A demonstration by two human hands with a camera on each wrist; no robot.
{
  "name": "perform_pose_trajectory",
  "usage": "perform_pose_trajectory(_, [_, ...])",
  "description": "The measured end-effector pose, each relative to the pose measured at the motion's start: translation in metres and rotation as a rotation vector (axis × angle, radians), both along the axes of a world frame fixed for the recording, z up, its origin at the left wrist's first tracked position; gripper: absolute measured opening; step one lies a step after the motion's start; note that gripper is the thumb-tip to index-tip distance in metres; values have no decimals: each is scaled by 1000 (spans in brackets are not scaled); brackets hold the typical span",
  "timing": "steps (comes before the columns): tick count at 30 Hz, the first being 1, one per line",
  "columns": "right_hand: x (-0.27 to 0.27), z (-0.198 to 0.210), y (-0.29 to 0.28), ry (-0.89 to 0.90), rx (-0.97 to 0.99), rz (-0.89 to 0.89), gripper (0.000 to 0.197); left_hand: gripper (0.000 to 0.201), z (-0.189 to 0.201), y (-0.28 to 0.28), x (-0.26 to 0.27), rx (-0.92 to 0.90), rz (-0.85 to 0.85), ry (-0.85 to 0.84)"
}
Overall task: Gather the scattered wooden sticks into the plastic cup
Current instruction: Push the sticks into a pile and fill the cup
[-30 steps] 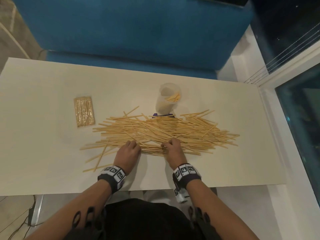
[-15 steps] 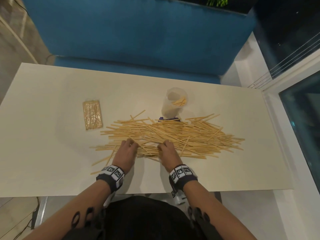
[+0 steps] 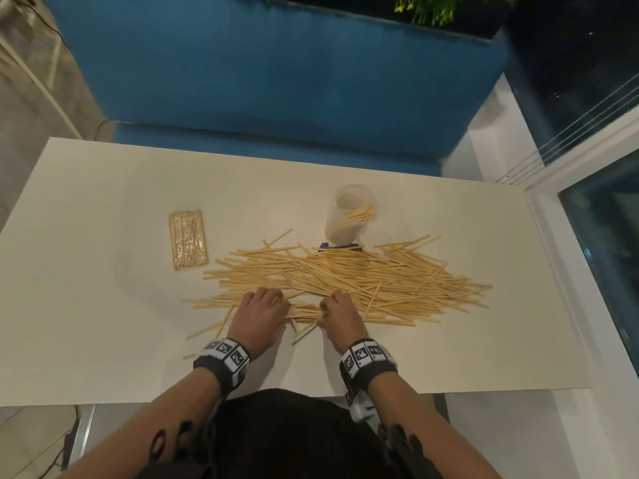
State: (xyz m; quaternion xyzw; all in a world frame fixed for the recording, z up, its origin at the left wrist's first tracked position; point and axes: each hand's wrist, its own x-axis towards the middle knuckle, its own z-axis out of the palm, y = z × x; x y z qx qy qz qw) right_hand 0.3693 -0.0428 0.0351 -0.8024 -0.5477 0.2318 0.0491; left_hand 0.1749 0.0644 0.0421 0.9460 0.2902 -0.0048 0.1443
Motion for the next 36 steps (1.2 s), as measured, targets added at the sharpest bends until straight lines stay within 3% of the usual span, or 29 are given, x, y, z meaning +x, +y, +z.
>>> perform_pose_trajectory(6, [5,-4,2,18,54,-113,28,21,-11,6,15,29,58,-63])
perform_pose_trajectory(13, [6,6,5,-206,19,-12,30,11,-13,8,26,-136,150,-171])
perform_pose_trajectory(17, [-1,10,6,-144,59,59,58,17,-12,9,14,-191,192,-249])
perform_pose_trajectory(20, [-11,9,8,-80,20,183,74,10,-7,10,-2,-173,196,-198])
perform_pose_trajectory(26, [-19,5,21,-174,-57,313,42,25,-7,12,-34,-207,221,35])
perform_pose_trajectory(33, [-32,7,24,-398,-190,475,36,23,-16,24,-55,-406,302,126])
perform_pose_trajectory(36, [-35,4,27,-370,-204,466,36,25,-15,27,-56,-452,329,129])
